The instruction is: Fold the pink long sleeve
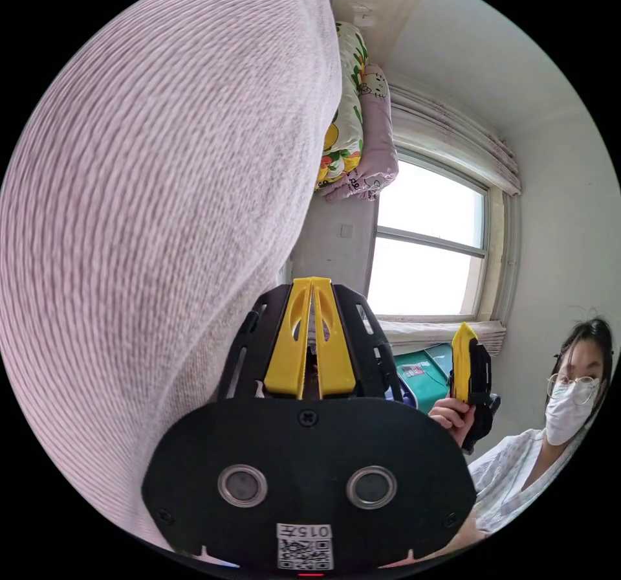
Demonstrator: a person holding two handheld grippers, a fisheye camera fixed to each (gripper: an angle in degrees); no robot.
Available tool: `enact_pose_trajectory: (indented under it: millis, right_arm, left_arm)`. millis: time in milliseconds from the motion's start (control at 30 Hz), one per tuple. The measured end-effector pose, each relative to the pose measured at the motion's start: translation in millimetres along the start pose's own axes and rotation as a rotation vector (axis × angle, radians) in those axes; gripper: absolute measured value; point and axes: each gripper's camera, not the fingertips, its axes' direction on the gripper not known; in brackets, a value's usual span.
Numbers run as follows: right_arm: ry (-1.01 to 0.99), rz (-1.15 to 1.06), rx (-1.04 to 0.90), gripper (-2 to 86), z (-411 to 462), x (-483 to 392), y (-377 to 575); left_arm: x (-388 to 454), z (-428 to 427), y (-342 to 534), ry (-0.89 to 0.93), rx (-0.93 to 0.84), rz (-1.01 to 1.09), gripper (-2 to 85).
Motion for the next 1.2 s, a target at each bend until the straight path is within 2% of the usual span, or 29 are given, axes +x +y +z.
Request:
enact_pose_trajectory:
  millis: [67, 133, 200, 300, 400, 433, 600, 733, 800, 900, 967, 1033, 1100, 1167, 1200]
  right_arm:
    - [-0.085, 0.040, -0.062, -0.8, -9.4, 12.2, 7.7]
    - [-0.225, 0.047, -0.045, -0.6, -29.5, 26.7, 19.3]
    - [-0.248, 0.049, -0.023, -0.6, -46.9, 33.8, 25.1]
    - [-0.150, 0.178, -0.097, -0.5, -66.7, 45.2, 19.0]
    - [-0.225, 0.307, 0.005, -0.5, -103.7, 49.9, 5.2]
    - [-0.232, 0.321, 0.083, -0.5, -124.2, 44.6, 0.2]
    - [-0.269, 0.308, 0.363, -0.4, -198.0, 11.6, -4.2]
    - [-0.318, 0.282, 0.438, -0.4, -231.0, -12.4, 0.7]
    - [-0.335, 0.248, 0.456, -0.4, -242.1, -24.0, 2.0]
    - [-0.303, 0.154, 0.506, -0.4, -261.5, -42.6, 9.4]
    - [-0.295, 0.065, 0.528, -0.3, -270.8, -52.0, 16.0]
    - [-0.242, -0.066, 0.519, -0.1, -271.8, -60.2, 31.2]
    - [-0.215, -0.168, 0.494, 0.3, -263.7, -62.2, 51.2]
    - [-0.199, -0.243, 0.280, 1.3, -239.6, -64.6, 64.7]
    - [-0.189, -0.232, 0.091, 2.3, -215.0, -64.2, 73.7]
  left_arm:
    - [8.4, -0.1, -2.5, 0.003, 0.003, 0.000, -0.9]
    - [20.2, -1.5, -8.1, 0.004, 0.002, -0.008, -0.9]
    - [27.4, -2.8, -14.4, -0.020, 0.020, -0.046, -0.9]
    - [41.2, -7.6, -31.1, -0.001, 0.020, -0.157, -0.9]
    - [90.2, -4.8, -61.5, 0.094, -0.123, 0.007, -0.9]
    - [131.0, -12.3, -70.4, 0.038, -0.159, 0.143, -0.9]
    - [323.2, -87.7, -50.1, -0.166, -0.078, 0.739, -0.9]
    - [430.0, -153.7, 12.3, -0.306, 0.002, 1.099, -0.8]
    - [452.1, -178.9, 33.4, -0.287, 0.018, 1.194, -0.7]
    - [462.0, -215.3, 49.9, -0.240, 0.053, 1.226, -0.1]
    - [460.7, -228.4, 51.6, -0.275, 0.029, 1.225, 1.0]
    - [452.8, -241.6, 46.5, -0.384, 0.001, 1.153, 8.2]
    - [441.1, -253.2, 44.4, -0.371, -0.069, 1.149, 11.2]
    - [424.2, -270.1, 43.4, -0.354, -0.096, 1.150, 9.0]
    - [412.4, -282.9, 42.8, -0.371, -0.093, 1.146, 6.6]
